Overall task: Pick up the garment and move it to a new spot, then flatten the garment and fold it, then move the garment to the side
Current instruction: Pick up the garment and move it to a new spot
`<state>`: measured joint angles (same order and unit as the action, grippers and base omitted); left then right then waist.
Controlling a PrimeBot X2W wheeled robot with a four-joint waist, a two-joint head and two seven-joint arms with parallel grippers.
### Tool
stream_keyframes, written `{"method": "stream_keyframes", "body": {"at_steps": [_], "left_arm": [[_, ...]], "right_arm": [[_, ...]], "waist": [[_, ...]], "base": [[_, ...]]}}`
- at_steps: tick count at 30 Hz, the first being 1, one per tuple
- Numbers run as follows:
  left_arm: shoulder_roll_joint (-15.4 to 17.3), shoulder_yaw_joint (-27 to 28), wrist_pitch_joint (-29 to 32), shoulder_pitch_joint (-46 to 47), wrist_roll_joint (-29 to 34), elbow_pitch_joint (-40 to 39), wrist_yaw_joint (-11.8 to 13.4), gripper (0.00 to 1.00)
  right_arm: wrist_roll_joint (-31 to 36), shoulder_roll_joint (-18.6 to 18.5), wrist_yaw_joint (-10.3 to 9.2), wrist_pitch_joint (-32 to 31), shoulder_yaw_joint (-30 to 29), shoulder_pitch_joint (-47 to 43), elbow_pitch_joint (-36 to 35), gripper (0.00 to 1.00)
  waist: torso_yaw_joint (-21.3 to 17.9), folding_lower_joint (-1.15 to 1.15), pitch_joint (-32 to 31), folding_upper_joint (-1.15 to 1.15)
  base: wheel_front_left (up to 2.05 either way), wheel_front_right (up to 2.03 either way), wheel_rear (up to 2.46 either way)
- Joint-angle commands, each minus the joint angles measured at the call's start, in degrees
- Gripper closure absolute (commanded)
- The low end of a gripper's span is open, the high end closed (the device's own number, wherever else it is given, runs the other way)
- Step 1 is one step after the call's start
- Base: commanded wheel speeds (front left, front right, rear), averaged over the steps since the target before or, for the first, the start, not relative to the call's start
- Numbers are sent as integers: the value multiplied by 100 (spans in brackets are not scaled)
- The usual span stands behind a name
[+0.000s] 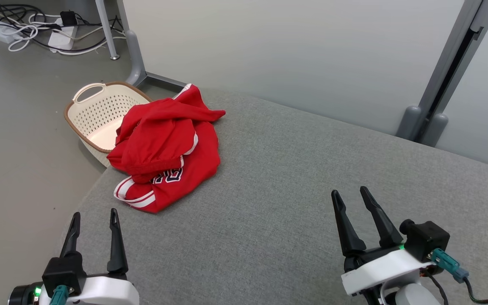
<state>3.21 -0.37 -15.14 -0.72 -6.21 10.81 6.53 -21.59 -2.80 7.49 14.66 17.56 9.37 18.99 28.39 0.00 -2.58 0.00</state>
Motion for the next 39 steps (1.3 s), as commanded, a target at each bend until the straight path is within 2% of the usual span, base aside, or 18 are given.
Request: {"method": "stream_keyframes", "body": {"at_steps": [1,8,18,28,31,39], "left_arm": [[23,35,-2,53,10,19,-21,0],[119,198,-2,188,-32,255,-114,0],[605,348,72,870,-210,745,-540,0],[1297,325,1366,2389,-526,1711,-1093,0],[1349,345,1859,2905,-841,2149,-1239,0],[1794,169,2665,3860,-1024,3349,-1349,0]], "right_arm": [[6,-17,0,40,-32,-53,1,0],[78,-18,0,59,-242,-288,-73,0],[568,-16,0,-56,-814,-519,-489,0],[1213,-18,0,-576,-1200,-387,-1318,0],[1278,-18,0,-652,-1303,-373,-1530,0],[1393,-20,0,-748,-1250,-330,-1747,0]], "waist": [[-13,0,-18,0],[-54,0,-74,0],[-500,0,373,0],[-1031,0,1270,0],[-1137,0,1507,0],[-1382,0,1937,0]], "base": [[0,0,0],[0,0,0],[0,0,0],[0,0,0],[0,0,0],[0,0,0]]}}
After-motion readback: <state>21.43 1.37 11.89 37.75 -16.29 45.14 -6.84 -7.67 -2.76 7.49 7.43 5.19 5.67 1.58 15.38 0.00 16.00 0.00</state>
